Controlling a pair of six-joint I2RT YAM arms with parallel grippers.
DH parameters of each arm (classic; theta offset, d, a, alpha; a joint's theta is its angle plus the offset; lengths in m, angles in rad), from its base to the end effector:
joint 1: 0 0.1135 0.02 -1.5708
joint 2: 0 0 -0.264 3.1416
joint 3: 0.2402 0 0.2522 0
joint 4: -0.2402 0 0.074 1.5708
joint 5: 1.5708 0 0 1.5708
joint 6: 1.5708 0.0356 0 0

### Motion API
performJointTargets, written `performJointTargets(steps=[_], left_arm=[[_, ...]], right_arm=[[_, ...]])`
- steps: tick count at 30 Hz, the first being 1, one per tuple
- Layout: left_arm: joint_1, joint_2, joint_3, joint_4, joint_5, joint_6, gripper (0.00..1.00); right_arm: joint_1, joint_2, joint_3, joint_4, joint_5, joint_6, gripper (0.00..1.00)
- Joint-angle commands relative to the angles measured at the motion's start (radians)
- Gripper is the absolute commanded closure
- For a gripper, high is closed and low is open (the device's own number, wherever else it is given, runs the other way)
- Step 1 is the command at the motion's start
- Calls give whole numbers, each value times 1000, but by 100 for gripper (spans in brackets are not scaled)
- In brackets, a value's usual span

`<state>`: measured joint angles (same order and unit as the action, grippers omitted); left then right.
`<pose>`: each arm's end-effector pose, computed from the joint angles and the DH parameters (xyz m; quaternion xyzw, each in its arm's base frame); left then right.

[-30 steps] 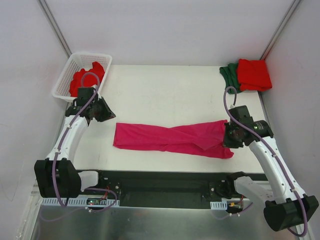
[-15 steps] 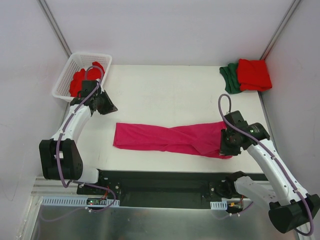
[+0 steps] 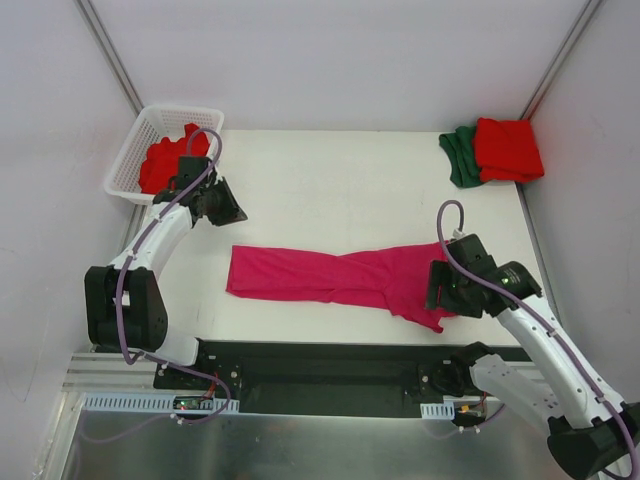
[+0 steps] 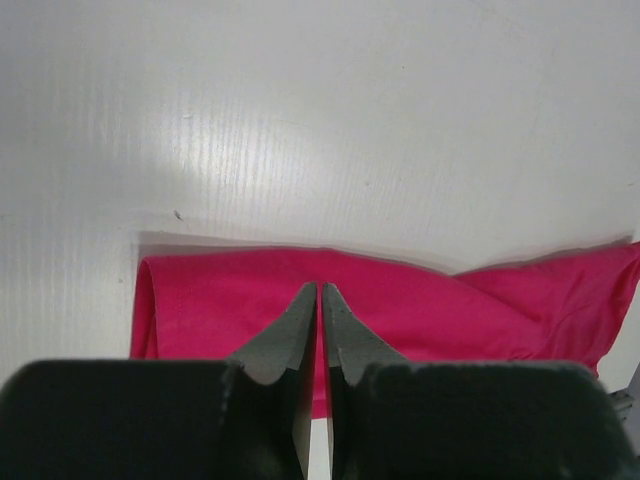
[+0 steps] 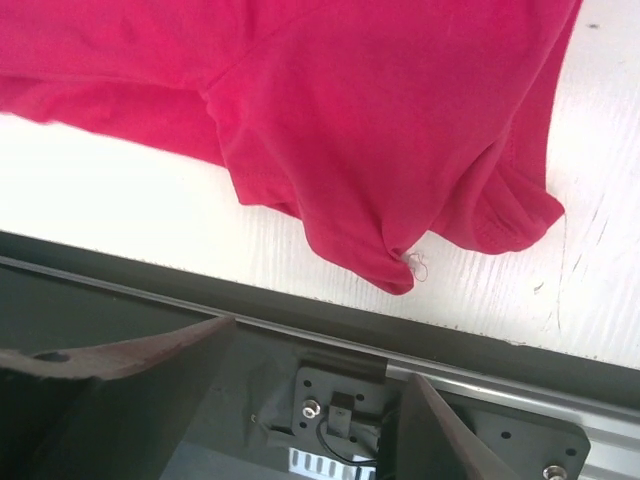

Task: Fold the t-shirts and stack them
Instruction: Fold the other side of the tshirt into a rectangle

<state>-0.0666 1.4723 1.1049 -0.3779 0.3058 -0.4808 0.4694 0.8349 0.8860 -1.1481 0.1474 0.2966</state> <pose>0.3221 -0.0322 0.2710 -0.1264 0.8986 -0.2415 0.3440 0.1220 0.0560 0.2844 -0.0664 0.9673 0.0211 0.2438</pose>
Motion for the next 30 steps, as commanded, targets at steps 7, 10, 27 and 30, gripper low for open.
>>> performJointTargets(steps=[7,10,27,30], left_arm=[[-54,-53,-31,86,45,34,95],[-137,-58,-51,128,64,48,94],[-654,131,-281,758,490,-252,87],[-734,177,-266,802,483,-266,87]], right_arm=[[106,73,-167,292,-48,-42,39],[132,104,-150,294,16,-2,38],[132,-2,-150,180,192,262,34],[133,-32,-188,191,169,291,33]])
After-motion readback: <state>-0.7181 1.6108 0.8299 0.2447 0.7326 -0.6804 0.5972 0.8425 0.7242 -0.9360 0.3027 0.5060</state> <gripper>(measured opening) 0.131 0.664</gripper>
